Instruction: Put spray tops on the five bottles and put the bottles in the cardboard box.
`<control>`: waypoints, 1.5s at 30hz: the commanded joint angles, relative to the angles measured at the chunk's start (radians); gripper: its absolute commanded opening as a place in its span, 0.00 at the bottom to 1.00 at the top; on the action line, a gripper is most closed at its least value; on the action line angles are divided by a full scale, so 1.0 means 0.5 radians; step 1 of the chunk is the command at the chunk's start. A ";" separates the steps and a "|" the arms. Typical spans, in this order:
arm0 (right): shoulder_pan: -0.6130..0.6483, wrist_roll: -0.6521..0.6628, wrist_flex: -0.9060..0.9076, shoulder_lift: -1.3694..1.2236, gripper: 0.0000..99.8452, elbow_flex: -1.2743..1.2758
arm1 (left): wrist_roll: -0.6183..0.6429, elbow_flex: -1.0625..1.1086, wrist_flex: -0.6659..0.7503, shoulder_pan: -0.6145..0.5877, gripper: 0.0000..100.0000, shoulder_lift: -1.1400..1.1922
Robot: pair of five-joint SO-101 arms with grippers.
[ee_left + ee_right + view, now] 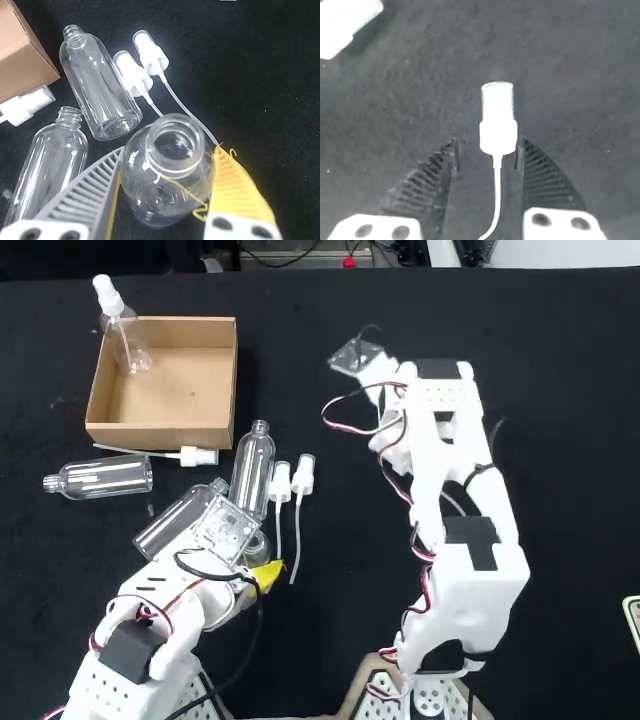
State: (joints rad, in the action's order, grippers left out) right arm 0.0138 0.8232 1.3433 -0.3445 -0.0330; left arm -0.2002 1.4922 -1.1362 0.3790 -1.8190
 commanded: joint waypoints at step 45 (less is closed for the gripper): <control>-0.043 -0.396 0.147 0.247 0.07 -0.354 | 0.018 -0.026 0.003 -0.023 0.22 -0.012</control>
State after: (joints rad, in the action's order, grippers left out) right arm -0.0353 0.7296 1.3771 -0.3460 -0.1250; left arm -0.2002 1.4922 -1.1362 0.3790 -1.8190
